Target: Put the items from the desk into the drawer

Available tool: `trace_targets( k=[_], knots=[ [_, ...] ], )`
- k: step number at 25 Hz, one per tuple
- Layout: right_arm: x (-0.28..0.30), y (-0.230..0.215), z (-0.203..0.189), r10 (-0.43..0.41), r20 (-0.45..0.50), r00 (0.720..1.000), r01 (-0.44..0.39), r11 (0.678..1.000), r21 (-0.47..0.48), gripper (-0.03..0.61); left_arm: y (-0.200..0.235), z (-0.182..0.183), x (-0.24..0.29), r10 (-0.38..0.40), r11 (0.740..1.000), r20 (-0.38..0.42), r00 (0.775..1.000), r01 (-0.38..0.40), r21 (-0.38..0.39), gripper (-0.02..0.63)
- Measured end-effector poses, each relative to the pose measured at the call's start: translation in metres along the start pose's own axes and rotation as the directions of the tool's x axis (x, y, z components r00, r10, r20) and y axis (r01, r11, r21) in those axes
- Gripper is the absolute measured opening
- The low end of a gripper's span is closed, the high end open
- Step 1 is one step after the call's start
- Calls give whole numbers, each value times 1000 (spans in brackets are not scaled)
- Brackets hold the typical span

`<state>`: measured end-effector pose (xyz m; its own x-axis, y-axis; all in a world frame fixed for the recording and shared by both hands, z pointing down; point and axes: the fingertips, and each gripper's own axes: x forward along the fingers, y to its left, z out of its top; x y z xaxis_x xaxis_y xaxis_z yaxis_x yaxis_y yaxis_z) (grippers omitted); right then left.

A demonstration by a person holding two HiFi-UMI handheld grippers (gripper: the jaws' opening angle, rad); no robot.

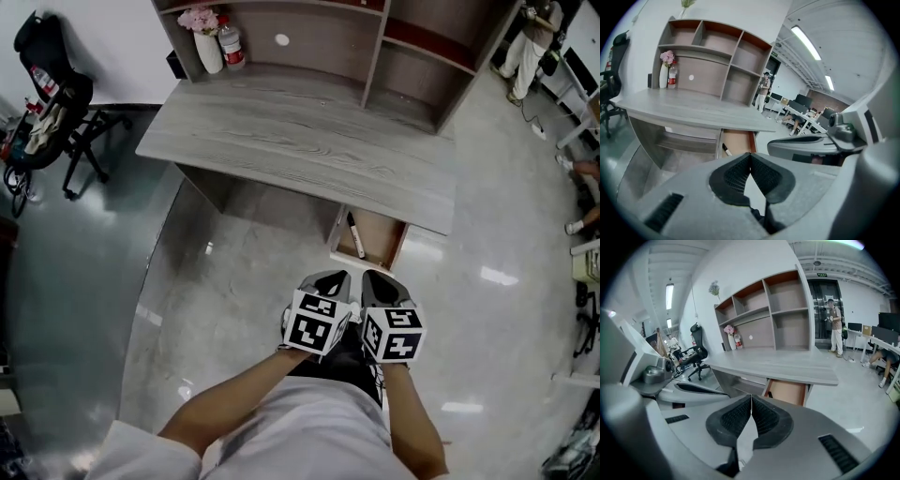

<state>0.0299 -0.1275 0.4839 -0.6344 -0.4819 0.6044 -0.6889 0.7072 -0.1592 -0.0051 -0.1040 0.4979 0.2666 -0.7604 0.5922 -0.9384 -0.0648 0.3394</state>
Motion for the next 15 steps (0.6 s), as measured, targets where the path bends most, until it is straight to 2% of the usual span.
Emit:
trace_targets(
  k=[10, 15],
  knots=[
    [-50, 20, 29, -10, 107, 994, 16, 998, -55, 2, -33, 24, -33, -67, 992, 41, 997, 62, 109, 5],
    [-58, 23, 28, -17, 117, 993, 24, 998, -59, 2, -38, 28, -39, -71, 990, 49, 996, 64, 126, 3]
  ],
)
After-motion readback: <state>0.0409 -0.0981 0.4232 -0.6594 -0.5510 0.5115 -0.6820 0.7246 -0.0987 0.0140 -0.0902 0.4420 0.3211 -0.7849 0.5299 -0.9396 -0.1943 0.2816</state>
